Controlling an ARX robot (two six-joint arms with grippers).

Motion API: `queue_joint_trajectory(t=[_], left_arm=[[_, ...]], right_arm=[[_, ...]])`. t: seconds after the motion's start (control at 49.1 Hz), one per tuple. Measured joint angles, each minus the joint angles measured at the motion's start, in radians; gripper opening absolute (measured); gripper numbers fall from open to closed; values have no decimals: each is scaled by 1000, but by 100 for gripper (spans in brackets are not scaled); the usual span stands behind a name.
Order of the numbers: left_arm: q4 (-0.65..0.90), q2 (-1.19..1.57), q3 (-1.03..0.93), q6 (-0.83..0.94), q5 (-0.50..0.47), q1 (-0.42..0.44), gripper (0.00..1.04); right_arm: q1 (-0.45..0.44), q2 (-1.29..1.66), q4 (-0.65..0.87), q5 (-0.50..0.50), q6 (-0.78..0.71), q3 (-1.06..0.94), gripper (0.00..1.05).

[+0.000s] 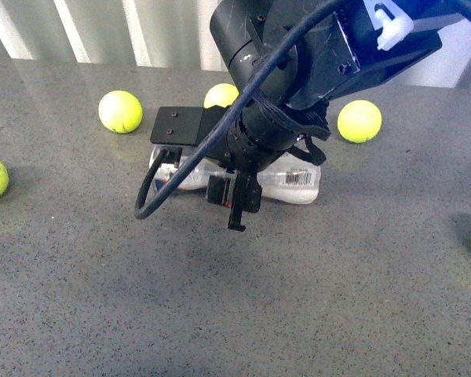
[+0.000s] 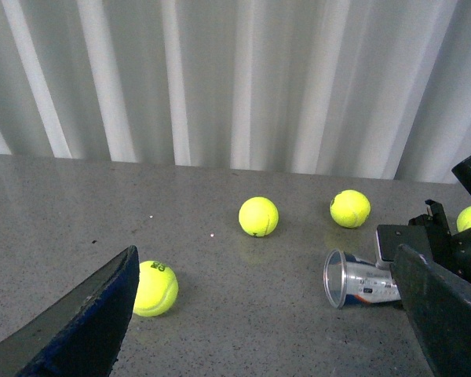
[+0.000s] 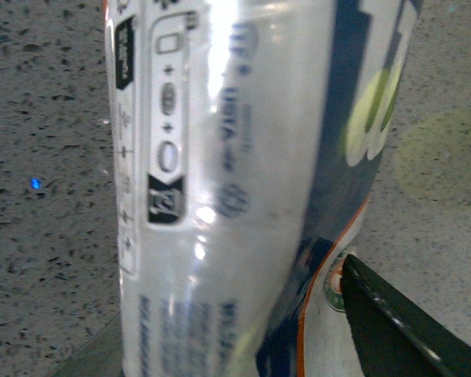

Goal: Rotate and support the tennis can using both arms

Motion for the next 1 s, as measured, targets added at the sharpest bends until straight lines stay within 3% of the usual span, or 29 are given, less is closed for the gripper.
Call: queue_joint_trajectory(t=[0.265,0.571,0.673,0.775,0.938,0.999], left_arm=[[0,0,0,0,0,0,98],[0,0,0,0,0,0,98],[0,0,0,0,0,0,98],[0,0,0,0,0,0,98],[0,0,0,0,-1,0,98],[0,-1,0,0,1,0,98]], right_arm=[[6,-57,36,-28,39,-66,99],[5,-229,84,-112,152,-180,97],[-16,-378,148,-144,362,-250,97],[-59,-516,224,-100,579,-313,97],[-202,-790,258,235,1057,-500,97],[-221,-801,261,249,1138,-513,97]])
